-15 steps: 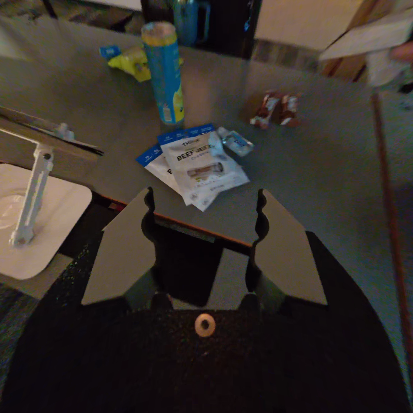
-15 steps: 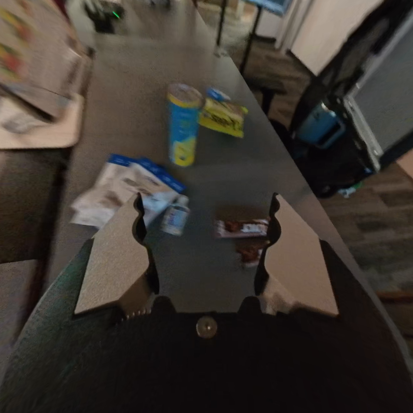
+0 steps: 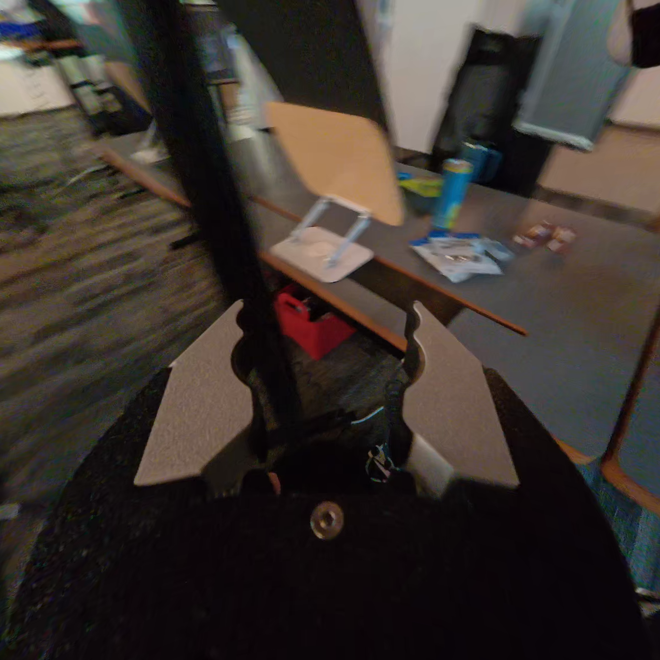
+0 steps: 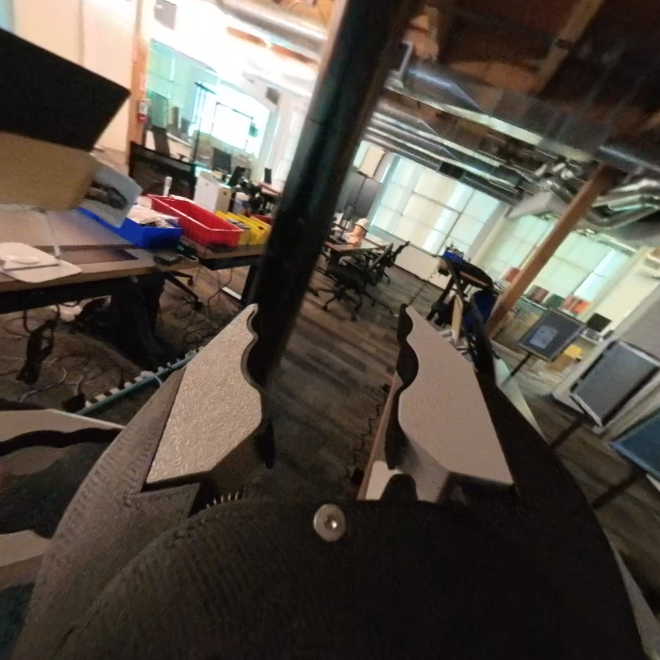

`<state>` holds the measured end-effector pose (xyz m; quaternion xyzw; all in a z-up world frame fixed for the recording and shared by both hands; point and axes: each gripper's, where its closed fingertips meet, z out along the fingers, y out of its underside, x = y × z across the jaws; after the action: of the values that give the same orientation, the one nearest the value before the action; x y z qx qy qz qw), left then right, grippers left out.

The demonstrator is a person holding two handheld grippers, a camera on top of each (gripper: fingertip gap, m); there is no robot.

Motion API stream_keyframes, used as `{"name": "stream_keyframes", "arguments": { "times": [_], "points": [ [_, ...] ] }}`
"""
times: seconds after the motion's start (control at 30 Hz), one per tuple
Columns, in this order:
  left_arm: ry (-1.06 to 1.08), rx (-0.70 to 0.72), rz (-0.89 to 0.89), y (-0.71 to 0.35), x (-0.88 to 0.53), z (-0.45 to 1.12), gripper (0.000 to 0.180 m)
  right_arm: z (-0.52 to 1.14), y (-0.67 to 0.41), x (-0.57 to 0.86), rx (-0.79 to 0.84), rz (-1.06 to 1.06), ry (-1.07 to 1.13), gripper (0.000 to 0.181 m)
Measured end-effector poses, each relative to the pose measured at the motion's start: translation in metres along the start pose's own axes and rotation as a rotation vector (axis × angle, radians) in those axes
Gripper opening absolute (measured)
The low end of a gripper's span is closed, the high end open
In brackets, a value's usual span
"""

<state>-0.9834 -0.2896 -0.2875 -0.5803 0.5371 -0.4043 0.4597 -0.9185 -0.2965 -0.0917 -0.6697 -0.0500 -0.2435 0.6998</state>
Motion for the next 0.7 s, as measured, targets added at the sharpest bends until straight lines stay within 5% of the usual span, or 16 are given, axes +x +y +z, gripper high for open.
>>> {"name": "stream_keyframes", "arguments": {
  "times": [0.5,0.7],
  "points": [
    [-0.266,0.019,-0.195,0.053,-0.102,-0.17,0.056,0.081,-0.032,-0.023,0.008,-0.098,0.255,0.023],
    [-0.267,-0.003,-0.23,0.062,-0.111,-0.178,0.051,0.086,-0.03,-0.024,0.047,-0.173,0.205,0.017]
  ]
}}
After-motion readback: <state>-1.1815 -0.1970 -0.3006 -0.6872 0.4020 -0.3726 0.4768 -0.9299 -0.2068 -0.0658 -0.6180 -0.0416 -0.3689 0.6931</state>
